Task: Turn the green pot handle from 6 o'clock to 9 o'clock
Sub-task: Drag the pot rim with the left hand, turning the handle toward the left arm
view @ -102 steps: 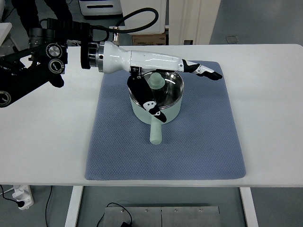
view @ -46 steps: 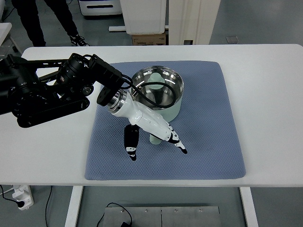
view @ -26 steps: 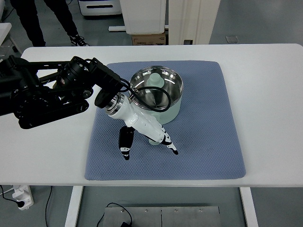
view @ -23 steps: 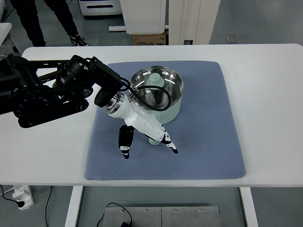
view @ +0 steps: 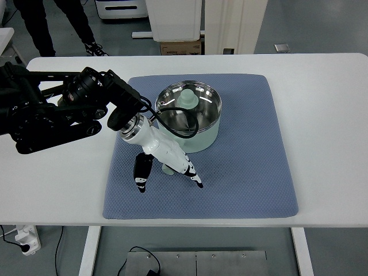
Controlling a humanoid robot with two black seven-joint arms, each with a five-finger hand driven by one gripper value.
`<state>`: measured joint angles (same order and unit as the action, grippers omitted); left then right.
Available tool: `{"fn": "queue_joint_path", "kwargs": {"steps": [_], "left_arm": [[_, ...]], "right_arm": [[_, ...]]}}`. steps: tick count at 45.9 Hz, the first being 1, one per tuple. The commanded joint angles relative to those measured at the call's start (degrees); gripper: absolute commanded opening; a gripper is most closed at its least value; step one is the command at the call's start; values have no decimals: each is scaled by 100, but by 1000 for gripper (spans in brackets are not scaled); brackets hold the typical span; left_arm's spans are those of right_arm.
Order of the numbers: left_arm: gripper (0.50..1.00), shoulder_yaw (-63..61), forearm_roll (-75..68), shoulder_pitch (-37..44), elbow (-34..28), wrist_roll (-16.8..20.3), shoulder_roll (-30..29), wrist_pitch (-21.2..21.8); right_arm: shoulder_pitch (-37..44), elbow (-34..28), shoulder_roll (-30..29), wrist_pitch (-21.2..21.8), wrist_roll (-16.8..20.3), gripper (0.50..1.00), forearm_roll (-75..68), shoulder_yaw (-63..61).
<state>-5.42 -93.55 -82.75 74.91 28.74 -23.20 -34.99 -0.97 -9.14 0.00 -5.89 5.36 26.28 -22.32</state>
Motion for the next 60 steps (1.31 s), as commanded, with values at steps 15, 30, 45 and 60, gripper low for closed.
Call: {"fn": "queue_joint_path", "kwargs": {"steps": [15, 30, 45, 60], "left_arm": [[1000, -12, -304, -145, -29, 61, -149, -1], [1000, -161, -533, -119, -29, 61, -307, -1], [1000, -390, -1174, -163, -12, 61, -439, -1], [1000, -416, -1500, -268, -29, 61, -457, -1]], "right_arm": [[0, 0, 0, 0, 0, 1000, 0, 0], [0, 0, 0, 0, 0, 1000, 0, 0], [0, 0, 0, 0, 0, 1000, 0, 0], [0, 0, 0, 0, 0, 1000, 0, 0]]}}
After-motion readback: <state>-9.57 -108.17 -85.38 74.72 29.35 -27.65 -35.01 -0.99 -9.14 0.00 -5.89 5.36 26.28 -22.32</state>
